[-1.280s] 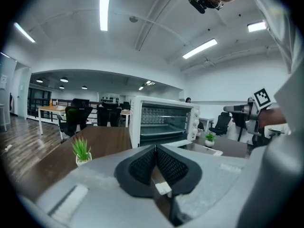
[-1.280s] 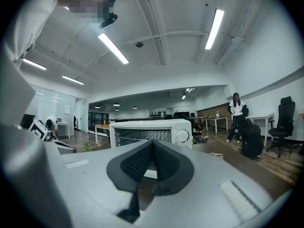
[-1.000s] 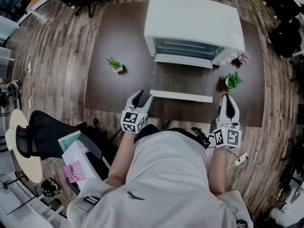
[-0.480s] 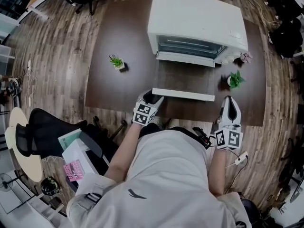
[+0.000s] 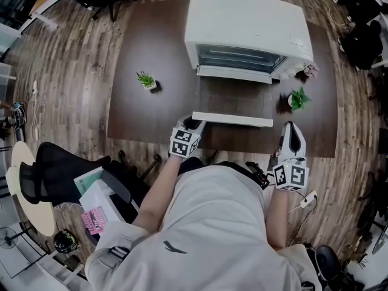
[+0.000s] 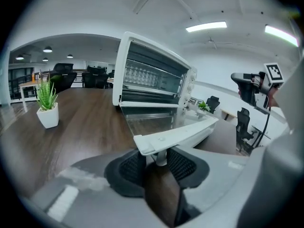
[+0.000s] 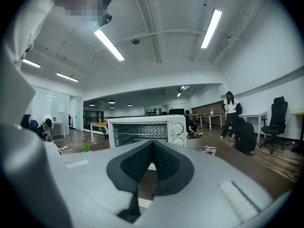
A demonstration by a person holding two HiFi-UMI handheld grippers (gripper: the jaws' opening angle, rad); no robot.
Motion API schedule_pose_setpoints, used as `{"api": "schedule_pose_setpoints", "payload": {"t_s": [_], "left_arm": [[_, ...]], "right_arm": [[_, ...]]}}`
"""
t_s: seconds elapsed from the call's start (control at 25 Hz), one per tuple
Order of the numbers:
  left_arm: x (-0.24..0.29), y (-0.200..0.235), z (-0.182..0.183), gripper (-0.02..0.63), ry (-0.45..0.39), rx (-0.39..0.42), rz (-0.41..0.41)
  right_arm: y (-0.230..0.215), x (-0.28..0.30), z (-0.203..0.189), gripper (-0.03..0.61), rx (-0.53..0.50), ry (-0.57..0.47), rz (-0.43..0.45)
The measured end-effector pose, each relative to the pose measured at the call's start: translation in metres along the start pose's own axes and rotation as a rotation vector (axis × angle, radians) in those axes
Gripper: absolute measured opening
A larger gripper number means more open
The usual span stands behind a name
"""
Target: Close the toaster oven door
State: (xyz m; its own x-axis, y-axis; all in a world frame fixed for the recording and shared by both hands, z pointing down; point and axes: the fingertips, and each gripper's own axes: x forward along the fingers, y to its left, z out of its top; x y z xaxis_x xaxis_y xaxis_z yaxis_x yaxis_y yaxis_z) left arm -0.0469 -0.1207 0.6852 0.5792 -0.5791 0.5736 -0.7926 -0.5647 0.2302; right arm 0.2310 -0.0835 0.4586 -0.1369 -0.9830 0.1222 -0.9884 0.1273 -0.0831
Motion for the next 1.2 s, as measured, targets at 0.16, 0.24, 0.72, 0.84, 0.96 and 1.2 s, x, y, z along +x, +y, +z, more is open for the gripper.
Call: {"api": "schedule_pose_setpoints", "payload": {"t_s": [0.16,0.24,0.72,0.84,0.96,1.2], "left_arm": [[-0.005,-0.003,0.011,0.138,-0.032,-0.01,-0.001],[-0.009,-0.004,0.019,0.135,-0.053,-0.002,-0.002],[-0.036,-0.015,0.081,0.12,-0.176,0.073,-0.014],[-0.041,-0.015,0.097,0.12,-0.212,0.072,-0.018],[-0.046,-0.014,0.114,0.121,-0.25,0.061,-0.021],[-0.053,-0.01,0.144,0.121,-0.325,0.017,-0.03]], "right_arm": [[0.001,0.001,0.0,0.002,-0.003,-0.003,0.004],[0.001,0.002,0.0,0.002,-0.003,-0.002,0.007],[0.022,0.013,-0.036,0.002,-0.068,0.077,0.079],[0.028,0.02,-0.048,0.002,-0.075,0.098,0.098],[0.031,0.03,-0.051,0.002,-0.08,0.098,0.107],[0.031,0.053,-0.041,0.002,-0.091,0.082,0.113]]}}
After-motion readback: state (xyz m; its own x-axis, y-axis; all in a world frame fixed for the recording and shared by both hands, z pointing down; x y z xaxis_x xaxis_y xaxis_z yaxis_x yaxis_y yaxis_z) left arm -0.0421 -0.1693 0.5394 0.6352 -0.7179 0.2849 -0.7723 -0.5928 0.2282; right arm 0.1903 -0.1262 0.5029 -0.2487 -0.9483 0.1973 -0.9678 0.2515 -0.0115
